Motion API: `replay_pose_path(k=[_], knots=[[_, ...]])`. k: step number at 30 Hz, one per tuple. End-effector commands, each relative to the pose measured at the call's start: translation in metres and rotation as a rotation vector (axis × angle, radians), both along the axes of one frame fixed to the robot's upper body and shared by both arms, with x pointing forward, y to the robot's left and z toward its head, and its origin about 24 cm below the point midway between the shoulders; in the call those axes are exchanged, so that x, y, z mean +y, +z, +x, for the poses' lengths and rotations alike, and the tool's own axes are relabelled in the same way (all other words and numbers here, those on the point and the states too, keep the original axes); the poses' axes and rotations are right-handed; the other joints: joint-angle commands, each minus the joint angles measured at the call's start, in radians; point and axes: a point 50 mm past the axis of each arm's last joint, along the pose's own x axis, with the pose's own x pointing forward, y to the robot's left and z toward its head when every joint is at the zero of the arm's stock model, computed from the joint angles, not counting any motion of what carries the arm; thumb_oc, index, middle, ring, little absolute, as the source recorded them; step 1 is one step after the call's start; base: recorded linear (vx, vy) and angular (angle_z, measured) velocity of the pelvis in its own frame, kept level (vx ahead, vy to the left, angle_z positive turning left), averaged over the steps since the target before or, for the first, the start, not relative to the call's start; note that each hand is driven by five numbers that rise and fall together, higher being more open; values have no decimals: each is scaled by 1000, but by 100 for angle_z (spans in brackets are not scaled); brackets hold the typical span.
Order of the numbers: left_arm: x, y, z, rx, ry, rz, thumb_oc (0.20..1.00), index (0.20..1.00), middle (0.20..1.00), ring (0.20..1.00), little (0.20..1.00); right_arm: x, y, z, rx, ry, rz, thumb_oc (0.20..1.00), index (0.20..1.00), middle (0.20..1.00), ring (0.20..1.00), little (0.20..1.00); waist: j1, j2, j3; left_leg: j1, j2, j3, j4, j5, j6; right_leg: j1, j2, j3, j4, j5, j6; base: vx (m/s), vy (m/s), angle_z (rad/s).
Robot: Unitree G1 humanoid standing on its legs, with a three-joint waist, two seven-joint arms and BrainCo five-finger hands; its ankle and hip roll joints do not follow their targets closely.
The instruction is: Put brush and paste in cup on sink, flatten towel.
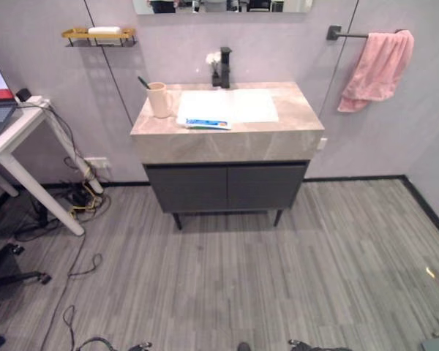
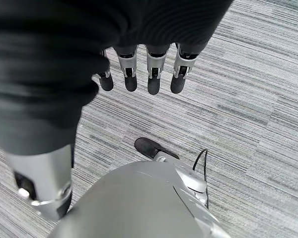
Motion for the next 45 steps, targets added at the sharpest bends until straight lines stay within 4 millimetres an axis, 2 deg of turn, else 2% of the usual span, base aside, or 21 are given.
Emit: replay_pose_path(k=[1, 5, 6, 7, 10, 11, 12, 16, 17, 18, 19, 20, 22, 28, 31, 35, 38, 42, 45], knots=[[0, 1, 7, -11, -14, 17, 1000, 1000, 1000, 1000, 1000, 4, -1, 1, 21, -9, -7, 1000, 1000, 1000, 1000, 1000, -5, -36, 20, -28, -24, 58, -13, 35, -1, 26, -76, 105, -2, 3, 128, 0, 0, 0], [1, 1, 8, -22, -24, 30, 1000, 1000, 1000, 1000, 1000, 5, -1, 2, 10, -8, -8, 1000, 1000, 1000, 1000, 1000, -5, -35, 19, -25, -23, 61, -13, 34, -2, 28, -75, 109, -2, 3, 127, 0, 0, 0], [5, 3, 12, -61, 74, 42, 1000, 1000, 1000, 1000, 1000, 3, 3, 17, -87, -51, -19, 1000, 1000, 1000, 1000, 1000, -8, -35, 21, -23, -22, 65, -13, 34, -3, 28, -73, 113, -2, 3, 129, 0, 0, 0], [8, 6, 18, -103, 130, 42, 1000, 1000, 1000, 1000, 1000, 2, 8, 32, -178, -124, 0, 1000, 1000, 1000, 1000, 1000, -12, -35, 24, -21, -22, 69, -13, 34, -2, 28, -72, 117, -2, 4, 130, 6, 1, -4], [9, 11, 36, -196, 203, 9, 1000, 1000, 1000, 1000, 1000, 4, 14, 46, -271, -179, 43, 1000, 1000, 1000, 1000, 1000, -17, -35, 26, -17, -22, 71, -13, 34, -3, 30, -71, 122, -2, 5, 131, 5, 4, -10], [9, 11, 36, -196, 203, 9, 1000, 1000, 1000, 1000, 1000, 4, 14, 46, -271, -179, 43, 1000, 1000, 1000, 1000, 1000, -17, -35, 27, -17, -22, 71, -13, 34, -3, 30, -71, 122, -2, 5, 131, -8, 6, -16], [8, 19, 55, -293, 230, -20, 1000, 1000, 1000, 1000, 1000, 5, 20, 58, -333, -173, 55, 1000, 1000, 1000, 1000, 1000, -17, -35, 29, -17, -22, 71, -13, 34, -3, 29, -71, 123, -2, 5, 132, -13, 3, -12], [6, 30, 78, -386, 183, -37, 1000, 1000, 1000, 1000, 1000, 2, 25, 68, -365, -112, 36, 1000, 1000, 1000, 1000, 1000, -15, -36, 35, -10, -17, 70, -13, 35, -2, 37, -72, 115, -2, 1, 129, -5, 1, -1], [6, 30, 78, -386, 183, -36, 1000, 1000, 1000, 1000, 1000, 2, 25, 68, -365, -112, 36, 1000, 1000, 1000, 1000, 1000, -16, -36, 36, -10, -17, 70, -13, 35, -3, 38, -72, 115, -2, 1, 129, 0, 0, 0], [3, 37, 90, -441, 172, -66, 1000, 1000, 1000, 1000, 1000, 3, 28, 73, -374, -69, 22, 1000, 1000, 1000, 1000, 1000, -12, -39, 47, 3, -12, 69, 0, 30, 2, 36, -65, 109, 35, -16, 120, 0, 0, 0], [3, 37, 90, -441, 172, -66, 1000, 1000, 1000, 1000, 1000, 3, 28, 73, -374, -69, 22, 1000, 1000, 1000, 1000, 1000, -12, -39, 48, 3, -12, 69, 1, 29, 2, 36, -65, 109, 38, -18, 119, -87, -41, 0], [1, 50, 107, -522, 143, -90, 1000, 1000, 1000, 1000, 1000, 4, 38, 91, -445, -37, 29, 1000, 1000, 1000, 1000, 1000, -15, -54, 91, -56, -12, 67, 119, -2, 5, -4, -57, 111, 108, -38, 112, -148, -28, 1], [-3, 62, 121, -597, 84, -113, 1000, 1000, 1000, 1000, 1000, 5, 48, 103, -517, -20, 46, 1000, 1000, 1000, 1000, 1000, -17, -64, 125, -116, -20, 65, 198, -27, -1, -47, -52, 110, 148, -44, 111, -160, -29, 2], [0, 59, 115, -573, 93, -103, 1000, 1000, 1000, 1000, 1000, 4, 43, 92, -486, -54, 60, 1000, 1000, 1000, 1000, 1000, -17, -72, 110, -133, -19, 66, 218, -37, -1, -47, -51, 94, 150, -50, 113, -1, -8, 7], [-4, 67, 124, -609, 65, -118, 1000, 1000, 1000, 1000, 1000, 2, 45, 94, -493, -26, 41, 1000, 1000, 1000, 1000, 1000, -30, -81, 136, -182, -15, 74, 312, -73, -7, -84, -50, 88, 207, -69, 112, -75, 6, -1], [-7, 66, 122, -598, 47, -130, 1000, 1000, 1000, 1000, 1000, -1, 40, 88, -456, -33, 25, 1000, 1000, 1000, 1000, 1000, -23, -86, 137, -204, -18, 80, 348, -84, -8, -77, -56, 94, 181, -57, 111, -9, 17, -1], [-7, 62, 116, -573, 46, -137, 1000, 1000, 1000, 1000, 1000, 3, 36, 84, -430, -48, 44, 1000, 1000, 1000, 1000, 1000, -18, -83, 133, -182, -25, 94, 321, -87, 9, -63, -62, 118, 156, -42, 119, 23, 86, -6], [-10, 65, 118, -586, 18, -150, 1000, 1000, 1000, 1000, 1000, 6, 35, 84, -413, -2, 40, 1000, 1000, 1000, 1000, 1000, -12, -75, 141, -163, -41, 106, 295, -91, 32, -67, -66, 149, 162, -35, 129, 10, 120, -20], [-10, 70, 121, -606, -22, -154, 1000, 1000, 1000, 1000, 1000, 14, 39, 94, -431, 78, 39, 1000, 1000, 1000, 1000, 1000, -7, -68, 156, -155, -49, 114, 268, -90, 50, -96, -61, 159, 209, -47, 141, -33, 126, -16]])
